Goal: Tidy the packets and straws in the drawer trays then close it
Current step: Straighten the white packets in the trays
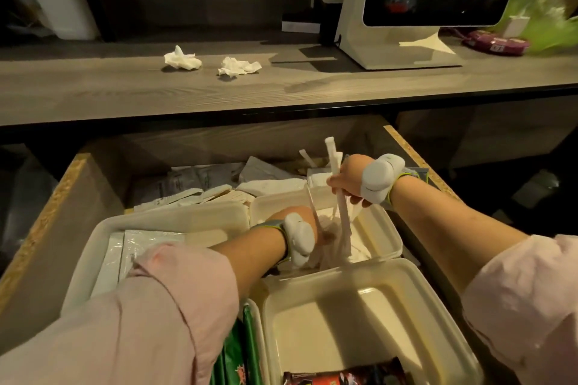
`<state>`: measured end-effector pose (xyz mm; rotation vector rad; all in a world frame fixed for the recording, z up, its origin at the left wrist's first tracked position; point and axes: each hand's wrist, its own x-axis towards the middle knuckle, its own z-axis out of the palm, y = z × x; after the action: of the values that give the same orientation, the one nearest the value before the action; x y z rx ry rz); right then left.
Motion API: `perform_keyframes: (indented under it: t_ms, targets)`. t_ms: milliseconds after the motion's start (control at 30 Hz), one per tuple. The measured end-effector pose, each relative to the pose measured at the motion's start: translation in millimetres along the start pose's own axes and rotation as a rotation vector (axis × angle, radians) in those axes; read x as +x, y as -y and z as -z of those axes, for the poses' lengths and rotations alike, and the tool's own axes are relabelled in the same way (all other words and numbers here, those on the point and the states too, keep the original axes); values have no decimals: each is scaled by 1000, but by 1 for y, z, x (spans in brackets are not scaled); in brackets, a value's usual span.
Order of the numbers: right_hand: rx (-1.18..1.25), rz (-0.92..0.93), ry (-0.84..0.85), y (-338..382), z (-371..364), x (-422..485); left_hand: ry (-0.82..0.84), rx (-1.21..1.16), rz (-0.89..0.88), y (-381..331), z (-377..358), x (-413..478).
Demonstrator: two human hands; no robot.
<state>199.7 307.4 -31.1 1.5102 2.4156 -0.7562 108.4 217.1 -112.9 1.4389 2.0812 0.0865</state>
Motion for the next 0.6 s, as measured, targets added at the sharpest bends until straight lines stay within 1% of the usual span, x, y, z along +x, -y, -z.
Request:
perform_keyframes:
  t_ms: [67,100,167,200,267,300,333,400,433,500,600]
  targets:
    - [79,-117,85,-7,-1,3,-23,-23,20,-8,-6,10]
    - [97,-133,108,-9,-1,3,-30,-50,21,-11,-7,15]
    - [104,-129,122,-17,3,0,28,-127,26,-20,-8,30]
    - [93,-98,114,-18,5,-2,65,-149,36,-21,-8,36]
    - [75,-37,78,-21,10,-5,115,-229,25,-28,-4,37]
    - [63,-32,66,-23,12,-6,134,-268,3,-33,-2,34]
    - [53,-43,70,-25,11,-5,159,-258,-1,-40,1,24]
    - [42,-118,96,-29,7,2,94,-208,24,-45,1,22]
    - [50,-150,113,-31,6,4,63,-232,43,-45,0,26]
    - [74,-173,140,-32,8,6,-51,-217,19,-45,-1,29]
    - [115,-144,183,-30,16,-1,-56,-219,70,-45,4,30]
